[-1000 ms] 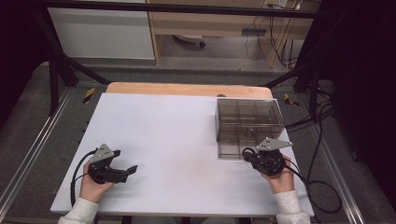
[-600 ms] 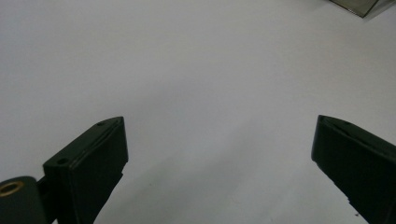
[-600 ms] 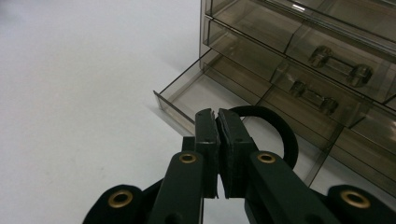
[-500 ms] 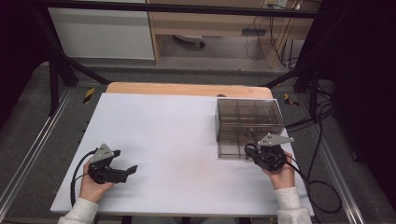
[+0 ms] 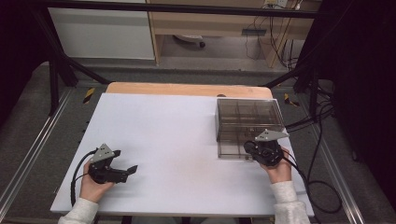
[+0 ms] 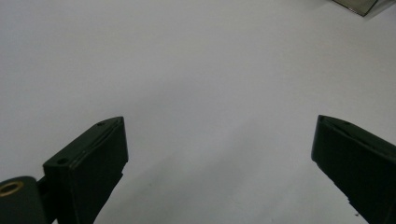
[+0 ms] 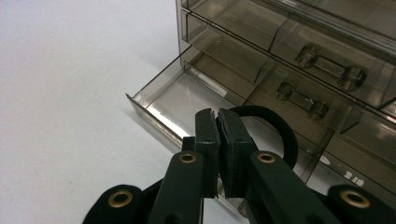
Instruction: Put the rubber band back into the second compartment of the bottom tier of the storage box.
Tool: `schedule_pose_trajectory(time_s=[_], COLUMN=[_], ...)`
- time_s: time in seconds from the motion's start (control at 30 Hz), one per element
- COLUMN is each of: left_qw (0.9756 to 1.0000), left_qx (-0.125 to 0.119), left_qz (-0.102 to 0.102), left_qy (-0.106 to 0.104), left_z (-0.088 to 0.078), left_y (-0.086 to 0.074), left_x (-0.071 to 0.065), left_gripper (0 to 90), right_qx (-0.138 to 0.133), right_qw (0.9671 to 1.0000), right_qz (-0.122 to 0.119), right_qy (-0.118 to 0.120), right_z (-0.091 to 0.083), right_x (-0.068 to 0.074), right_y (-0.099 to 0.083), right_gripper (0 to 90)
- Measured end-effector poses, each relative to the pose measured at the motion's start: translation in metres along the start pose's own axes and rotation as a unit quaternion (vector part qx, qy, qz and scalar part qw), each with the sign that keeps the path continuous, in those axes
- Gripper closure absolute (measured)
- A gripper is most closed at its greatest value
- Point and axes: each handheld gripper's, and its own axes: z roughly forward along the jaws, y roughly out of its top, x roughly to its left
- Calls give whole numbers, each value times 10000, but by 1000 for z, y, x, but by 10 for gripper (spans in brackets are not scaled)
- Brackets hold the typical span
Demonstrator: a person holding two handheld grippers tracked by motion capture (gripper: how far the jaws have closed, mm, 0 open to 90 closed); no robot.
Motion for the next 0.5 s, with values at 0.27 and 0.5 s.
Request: schedule_pose_trajectory(time_s=[0.27,0.5], left_qw=[10000,10000], left_qx=[-6,1], left_qz=[-4,1], left_qy=[-5,1], left_z=[0,0], left_y=[0,0], left_x=[0,0], left_gripper=[35,35], right_qx=[47,98], right_qw=[9999,9998], right_qz=[119,163], right_qy=[-23,-72], right_z=[8,15], right_x=[-6,-11], right_y=[-1,-2], right_gripper=[871,871])
